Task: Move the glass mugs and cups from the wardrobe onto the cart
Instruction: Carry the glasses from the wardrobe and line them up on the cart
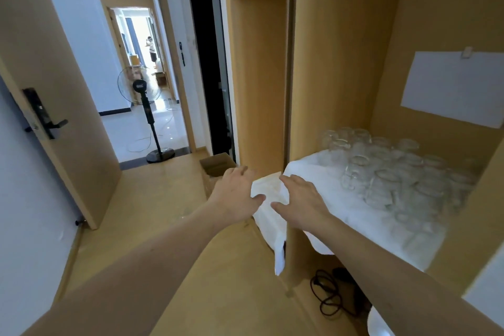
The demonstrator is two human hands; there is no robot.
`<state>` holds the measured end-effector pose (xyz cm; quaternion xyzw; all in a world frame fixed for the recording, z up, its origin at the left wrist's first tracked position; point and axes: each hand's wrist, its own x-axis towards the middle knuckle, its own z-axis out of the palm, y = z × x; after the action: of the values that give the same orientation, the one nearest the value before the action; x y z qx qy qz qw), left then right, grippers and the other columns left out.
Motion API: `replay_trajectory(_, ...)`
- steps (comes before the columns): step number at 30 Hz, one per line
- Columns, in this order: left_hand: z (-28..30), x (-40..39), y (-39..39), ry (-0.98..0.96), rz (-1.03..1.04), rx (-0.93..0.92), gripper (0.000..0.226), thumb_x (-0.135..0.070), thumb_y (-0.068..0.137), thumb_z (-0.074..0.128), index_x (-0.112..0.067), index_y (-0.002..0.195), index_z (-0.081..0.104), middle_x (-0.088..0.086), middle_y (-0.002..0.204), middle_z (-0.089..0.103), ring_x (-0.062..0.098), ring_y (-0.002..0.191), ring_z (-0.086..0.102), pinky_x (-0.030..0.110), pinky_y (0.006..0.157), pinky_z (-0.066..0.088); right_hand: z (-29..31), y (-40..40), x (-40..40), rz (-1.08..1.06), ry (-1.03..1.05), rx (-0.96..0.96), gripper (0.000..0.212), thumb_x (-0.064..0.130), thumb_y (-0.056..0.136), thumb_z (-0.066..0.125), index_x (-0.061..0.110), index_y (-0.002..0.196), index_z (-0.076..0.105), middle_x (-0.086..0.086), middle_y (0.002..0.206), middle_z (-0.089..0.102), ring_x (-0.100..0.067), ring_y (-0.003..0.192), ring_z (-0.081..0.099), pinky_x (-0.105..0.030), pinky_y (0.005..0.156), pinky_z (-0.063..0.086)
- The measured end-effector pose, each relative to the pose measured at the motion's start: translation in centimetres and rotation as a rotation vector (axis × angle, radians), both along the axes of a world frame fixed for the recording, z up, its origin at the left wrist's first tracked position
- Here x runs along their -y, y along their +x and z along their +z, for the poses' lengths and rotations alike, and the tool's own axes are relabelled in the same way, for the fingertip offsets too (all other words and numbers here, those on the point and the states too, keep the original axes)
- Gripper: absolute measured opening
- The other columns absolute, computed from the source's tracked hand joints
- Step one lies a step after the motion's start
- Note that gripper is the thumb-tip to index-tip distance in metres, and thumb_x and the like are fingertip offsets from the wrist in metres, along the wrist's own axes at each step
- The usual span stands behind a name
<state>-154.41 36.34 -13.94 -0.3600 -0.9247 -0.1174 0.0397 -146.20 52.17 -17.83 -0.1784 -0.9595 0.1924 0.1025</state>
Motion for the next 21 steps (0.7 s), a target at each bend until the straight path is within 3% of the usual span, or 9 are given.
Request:
replay_trajectory(13, 0.0, -11.5, -13.2, 0.04, -0.41, 0.017, 0.065, -0.046, 0.095, 0.061, -0.022, 0.151, 0.039, 0.004, 0.156, 0.038, 0.029, 0.145, 0.03, 0.046, 0.115, 0.036, 0.9, -7.5, -8.0, -0.373, 0.027, 0.051, 0.074, 0.052, 0.092, 0.059, 0.025, 0.155, 0.032, -0.004, 0.158, 0.037, -0.031, 0.14, 0.038, -0.042, 0.111, 0.039)
replay_trajectory(21, 1.3, -18.4, -18.1, 0.055, -0.652, 0.061, 0.058, -0.044, 0.096, 0.06, -0.02, 0.146, 0.043, 0.004, 0.146, 0.047, 0.028, 0.137, 0.038, 0.043, 0.108, 0.041, 2.0, -8.5, -11.4, -0.638, -0.001, 0.096, 0.075, 0.051, 0.093, 0.06, 0.026, 0.157, 0.028, -0.003, 0.162, 0.03, -0.029, 0.146, 0.031, -0.041, 0.115, 0.035)
